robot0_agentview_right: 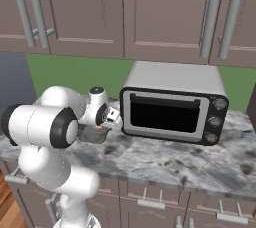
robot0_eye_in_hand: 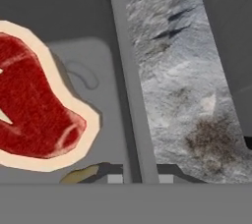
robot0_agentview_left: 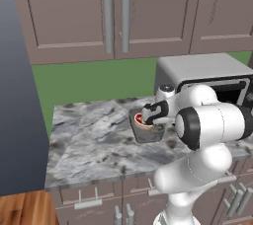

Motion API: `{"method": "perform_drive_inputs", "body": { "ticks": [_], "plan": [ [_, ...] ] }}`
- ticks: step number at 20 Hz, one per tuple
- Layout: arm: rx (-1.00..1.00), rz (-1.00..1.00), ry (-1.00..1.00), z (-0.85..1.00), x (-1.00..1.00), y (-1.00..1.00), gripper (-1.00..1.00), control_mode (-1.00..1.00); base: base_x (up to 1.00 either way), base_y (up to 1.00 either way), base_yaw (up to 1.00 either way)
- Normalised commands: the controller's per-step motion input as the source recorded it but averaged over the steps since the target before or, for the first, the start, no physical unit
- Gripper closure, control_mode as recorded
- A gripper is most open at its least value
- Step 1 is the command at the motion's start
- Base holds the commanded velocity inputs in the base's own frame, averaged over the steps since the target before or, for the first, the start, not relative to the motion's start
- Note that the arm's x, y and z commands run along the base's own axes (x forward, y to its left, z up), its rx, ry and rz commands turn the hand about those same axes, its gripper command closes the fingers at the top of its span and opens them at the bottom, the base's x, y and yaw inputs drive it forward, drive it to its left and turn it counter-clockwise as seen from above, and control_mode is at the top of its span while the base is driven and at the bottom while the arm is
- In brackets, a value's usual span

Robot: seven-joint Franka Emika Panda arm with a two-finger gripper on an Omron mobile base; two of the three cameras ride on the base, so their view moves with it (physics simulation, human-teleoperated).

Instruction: Place the tupperware on the top shelf of the fridge. Make space for the tupperware among the existing items by rearranging them on the shelves if needed. Close the fridge door when finished.

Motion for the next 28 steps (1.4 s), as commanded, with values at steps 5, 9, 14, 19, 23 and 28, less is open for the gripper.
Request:
{"method": "perform_drive_inputs", "body": {
  "ticks": [5, 9, 14, 19, 23, 28],
  "plan": [
    [0.00, 0.00, -0.02, 0.02, -0.04, 0.32, 1.00, -1.00, 0.00, 0.00, 0.00],
    [-0.02, 0.00, -0.30, 0.64, -0.58, 0.59, 1.00, -1.00, 0.00, 0.00, 0.00],
    [-0.02, 0.00, -0.17, 0.98, -0.79, 0.29, 1.00, -1.00, 0.00, 0.00, 0.00],
    [-0.01, -0.01, -0.01, 1.00, -0.87, 0.02, 1.00, -1.00, 0.00, 0.00, 0.00],
    [0.06, -0.16, 0.00, 1.00, -0.80, -0.16, 1.00, -1.00, 0.00, 0.00, 0.00],
    [0.11, -0.32, 0.00, 1.00, -0.60, -0.33, 1.00, -1.00, 0.00, 0.00, 0.00]
  ]
}}
